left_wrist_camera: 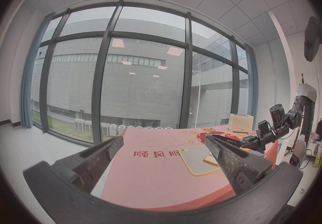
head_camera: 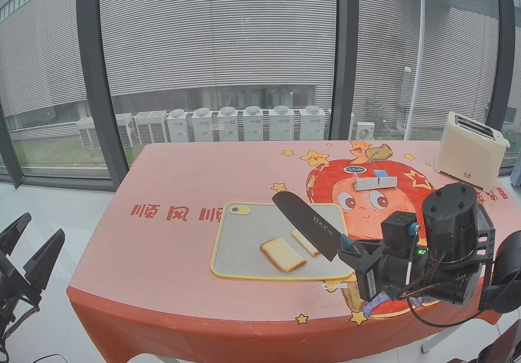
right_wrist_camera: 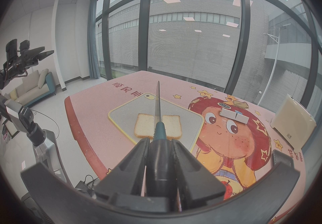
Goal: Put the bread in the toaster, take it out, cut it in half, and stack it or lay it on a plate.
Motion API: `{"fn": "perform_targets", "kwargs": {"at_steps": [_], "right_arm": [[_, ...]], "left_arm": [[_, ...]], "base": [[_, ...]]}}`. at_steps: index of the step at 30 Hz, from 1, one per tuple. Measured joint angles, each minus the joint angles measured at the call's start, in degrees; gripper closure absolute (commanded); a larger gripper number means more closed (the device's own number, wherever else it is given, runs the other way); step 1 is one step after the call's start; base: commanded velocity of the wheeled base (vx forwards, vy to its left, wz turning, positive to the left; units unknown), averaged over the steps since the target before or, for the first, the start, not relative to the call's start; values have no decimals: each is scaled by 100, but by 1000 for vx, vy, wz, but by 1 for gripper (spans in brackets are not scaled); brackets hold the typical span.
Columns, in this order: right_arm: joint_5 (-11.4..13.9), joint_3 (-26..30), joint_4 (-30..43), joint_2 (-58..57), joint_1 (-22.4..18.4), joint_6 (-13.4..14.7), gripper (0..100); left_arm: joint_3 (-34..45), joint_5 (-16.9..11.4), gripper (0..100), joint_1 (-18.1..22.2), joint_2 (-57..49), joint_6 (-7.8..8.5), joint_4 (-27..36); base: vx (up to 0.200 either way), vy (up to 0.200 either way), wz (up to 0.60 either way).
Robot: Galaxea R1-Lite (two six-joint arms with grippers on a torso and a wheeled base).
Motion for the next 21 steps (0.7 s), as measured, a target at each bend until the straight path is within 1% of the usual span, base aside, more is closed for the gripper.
{"fn": "perform_targets", "kwargs": {"at_steps": [7, 12, 15, 17, 21], "right_arm": [[0, 12, 0, -41, -2, -1, 100], [2, 26, -2, -89, 20, -1, 100], [2, 33, 0, -110, 30, 0, 100], [0, 34, 0, -122, 30, -1, 100], [-2, 37, 0, -133, 35, -1, 100]], "left_arm": [[130, -34, 0, 115, -961, 13, 884], [444, -39, 0, 123, -1582, 57, 1147], [708, -37, 0, 129, -1877, 161, 1264], [916, -28, 0, 156, -2104, 290, 1437], [1090, -22, 0, 236, -2462, 478, 2077]], "base": [[0, 0, 0], [0, 0, 0], [0, 0, 0], [0, 0, 0], [0, 0, 0]]}}
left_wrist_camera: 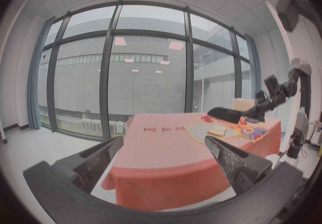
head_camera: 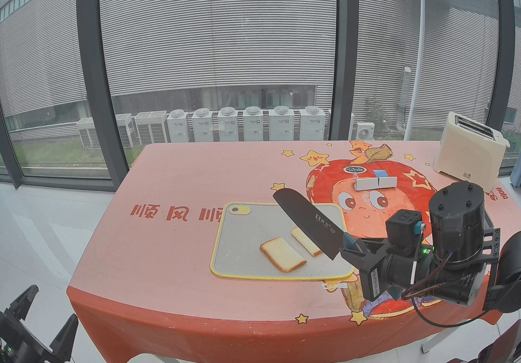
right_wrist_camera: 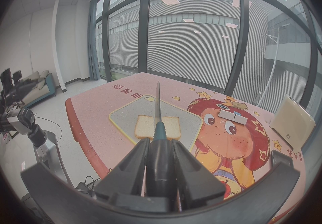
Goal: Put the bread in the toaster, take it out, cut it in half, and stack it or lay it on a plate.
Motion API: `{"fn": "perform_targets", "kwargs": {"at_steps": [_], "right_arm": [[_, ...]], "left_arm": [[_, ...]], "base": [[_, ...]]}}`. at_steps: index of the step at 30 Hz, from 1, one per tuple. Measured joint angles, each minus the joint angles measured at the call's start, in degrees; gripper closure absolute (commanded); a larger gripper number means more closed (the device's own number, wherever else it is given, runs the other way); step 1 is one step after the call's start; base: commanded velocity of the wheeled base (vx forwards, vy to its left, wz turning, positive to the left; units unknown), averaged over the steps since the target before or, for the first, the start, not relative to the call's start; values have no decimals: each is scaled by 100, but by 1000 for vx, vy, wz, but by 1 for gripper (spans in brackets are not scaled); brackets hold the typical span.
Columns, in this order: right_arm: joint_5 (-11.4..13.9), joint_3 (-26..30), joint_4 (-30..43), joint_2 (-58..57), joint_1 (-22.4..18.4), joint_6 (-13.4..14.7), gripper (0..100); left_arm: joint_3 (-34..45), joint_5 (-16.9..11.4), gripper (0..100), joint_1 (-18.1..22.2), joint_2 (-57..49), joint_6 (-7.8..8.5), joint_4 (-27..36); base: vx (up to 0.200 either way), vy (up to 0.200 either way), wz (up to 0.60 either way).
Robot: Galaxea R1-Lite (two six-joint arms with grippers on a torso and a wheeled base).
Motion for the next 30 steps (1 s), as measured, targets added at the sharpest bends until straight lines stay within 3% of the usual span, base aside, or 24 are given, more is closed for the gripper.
{"fn": "perform_targets", "kwargs": {"at_steps": [4, 8, 11, 13, 15, 18, 23, 30], "right_arm": [[-4, 0, 0, -13, 4, 1, 100], [-4, -2, 0, -29, 4, 1, 100], [-6, -4, 0, -46, 0, 0, 100], [-6, -6, 0, -61, -2, 0, 100], [-22, -6, 0, -105, -20, 0, 100], [-50, -9, 2, -176, -39, 1, 100], [-57, -9, 6, -254, -55, 1, 100], [-105, -6, 9, -302, -57, 0, 100]], "left_arm": [[40, -28, 0, 68, -234, 188, 204], [55, -23, 0, 236, -302, 227, 206], [55, -41, 0, 546, -284, 240, 206], [55, -102, 0, 790, -278, 322, 202], [55, -257, 0, 1104, -302, 508, 187], [55, -321, 0, 1313, -352, 580, 184], [55, -241, 0, 1256, -402, 585, 304], [55, -168, 0, 651, -474, 525, 336]], "base": [[0, 0, 0], [0, 0, 0], [0, 0, 0], [0, 0, 0], [0, 0, 0], [0, 0, 0], [0, 0, 0], [0, 0, 0]]}}
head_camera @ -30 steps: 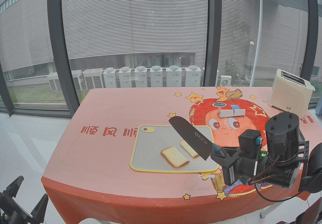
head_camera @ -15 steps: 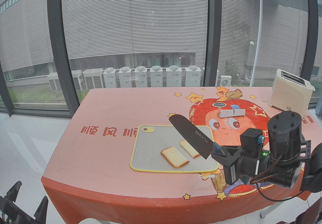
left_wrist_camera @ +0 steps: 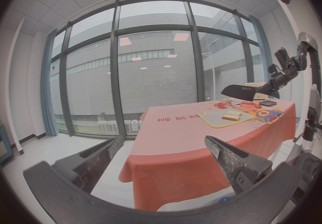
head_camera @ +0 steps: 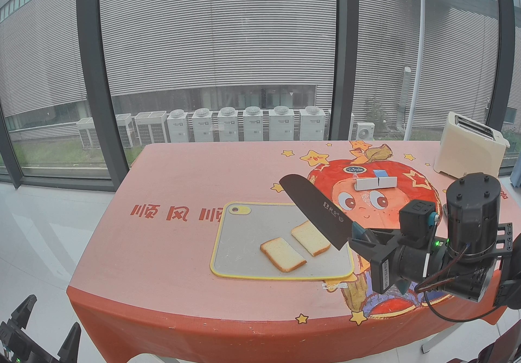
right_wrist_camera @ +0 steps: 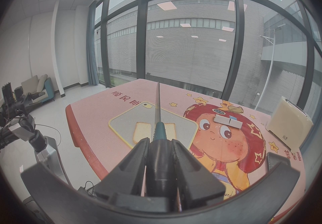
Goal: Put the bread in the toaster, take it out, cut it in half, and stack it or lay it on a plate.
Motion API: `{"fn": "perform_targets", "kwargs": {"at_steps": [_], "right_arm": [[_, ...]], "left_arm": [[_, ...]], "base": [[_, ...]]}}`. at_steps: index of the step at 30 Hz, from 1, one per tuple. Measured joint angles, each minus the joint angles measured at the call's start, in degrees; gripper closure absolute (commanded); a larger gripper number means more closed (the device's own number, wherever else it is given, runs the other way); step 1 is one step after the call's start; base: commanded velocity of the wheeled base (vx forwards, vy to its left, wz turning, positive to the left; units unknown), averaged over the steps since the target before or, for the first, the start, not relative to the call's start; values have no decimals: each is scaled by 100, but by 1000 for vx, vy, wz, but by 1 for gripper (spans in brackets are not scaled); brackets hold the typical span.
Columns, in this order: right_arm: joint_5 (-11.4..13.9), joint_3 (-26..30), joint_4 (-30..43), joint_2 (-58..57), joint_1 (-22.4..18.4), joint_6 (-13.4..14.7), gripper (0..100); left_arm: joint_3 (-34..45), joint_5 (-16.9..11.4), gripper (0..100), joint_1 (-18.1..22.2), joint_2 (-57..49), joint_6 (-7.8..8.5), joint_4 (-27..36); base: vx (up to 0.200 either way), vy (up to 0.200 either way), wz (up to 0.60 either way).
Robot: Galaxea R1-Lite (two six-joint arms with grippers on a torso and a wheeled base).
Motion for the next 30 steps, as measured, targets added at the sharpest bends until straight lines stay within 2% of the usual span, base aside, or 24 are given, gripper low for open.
{"fn": "perform_targets", "kwargs": {"at_steps": [2, 6, 7, 13, 30], "right_arm": [[-13, 4, 0, -6, 7, 1, 100], [-35, 4, -2, -6, 22, 11, 100], [-38, 4, -2, -6, 27, 12, 100], [-180, 28, -6, -12, 88, 23, 100], [-202, 85, -9, -9, 176, 74, 100]], "left_arm": [[0, 102, 0, -56, -72, -123, 6], [0, 530, 0, -23, -232, -495, 6], [0, 555, 0, -9, -251, -517, 6], [0, 561, 0, 33, -377, -536, 28], [0, 568, 0, 40, -422, -524, 33]], "base": [[0, 0, 0], [0, 0, 0], [0, 0, 0], [0, 0, 0], [0, 0, 0]]}}
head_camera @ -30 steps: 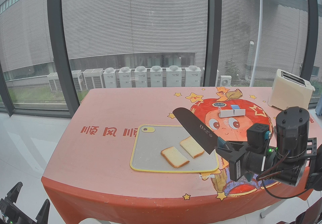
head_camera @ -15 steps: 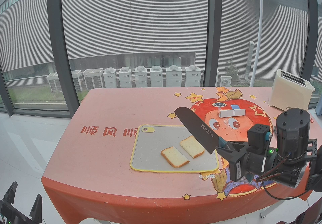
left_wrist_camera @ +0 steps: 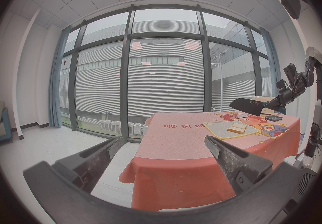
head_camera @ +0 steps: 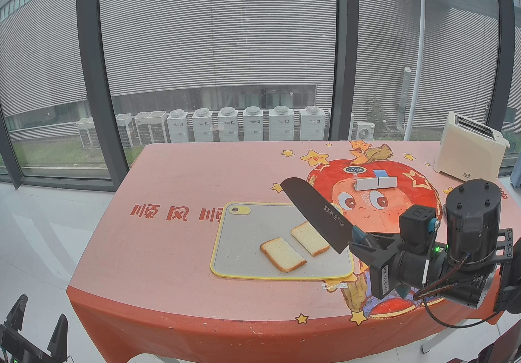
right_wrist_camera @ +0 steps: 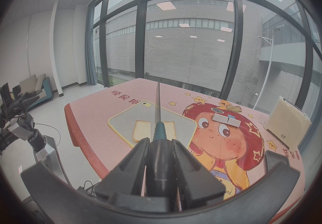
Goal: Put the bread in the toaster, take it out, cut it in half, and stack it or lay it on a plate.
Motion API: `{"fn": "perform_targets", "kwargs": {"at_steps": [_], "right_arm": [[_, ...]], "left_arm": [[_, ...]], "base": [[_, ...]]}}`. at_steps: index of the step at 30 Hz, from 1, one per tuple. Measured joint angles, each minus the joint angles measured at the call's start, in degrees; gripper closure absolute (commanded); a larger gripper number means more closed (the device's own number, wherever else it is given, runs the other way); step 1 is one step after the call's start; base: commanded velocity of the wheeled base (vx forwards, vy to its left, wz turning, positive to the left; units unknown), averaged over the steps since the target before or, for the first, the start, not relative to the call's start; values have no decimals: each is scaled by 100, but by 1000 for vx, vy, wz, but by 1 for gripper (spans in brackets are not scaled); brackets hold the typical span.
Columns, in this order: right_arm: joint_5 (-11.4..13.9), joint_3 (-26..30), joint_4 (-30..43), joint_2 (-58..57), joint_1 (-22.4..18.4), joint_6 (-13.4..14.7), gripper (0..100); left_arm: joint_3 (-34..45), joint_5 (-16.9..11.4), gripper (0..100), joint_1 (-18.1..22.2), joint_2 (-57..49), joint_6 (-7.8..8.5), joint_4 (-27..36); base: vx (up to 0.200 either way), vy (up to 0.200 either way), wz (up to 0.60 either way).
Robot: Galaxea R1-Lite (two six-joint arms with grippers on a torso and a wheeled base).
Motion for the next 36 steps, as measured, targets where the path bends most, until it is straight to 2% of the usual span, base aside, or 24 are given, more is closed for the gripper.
{"fn": "perform_targets", "kwargs": {"at_steps": [18, 28, 36], "right_arm": [[11, -22, -17, 74, -107, 17, 100], [17, -71, -20, 157, -525, 9, 100], [77, -178, -33, 372, -1019, -22, 100]], "left_arm": [[0, -2, 0, -2, 2, 10, -2], [0, -2, 0, -2, 6, 7, 0], [0, 0, 0, -2, 9, 10, -2]], "base": [[0, 0, 0], [0, 0, 0], [0, 0, 0]]}}
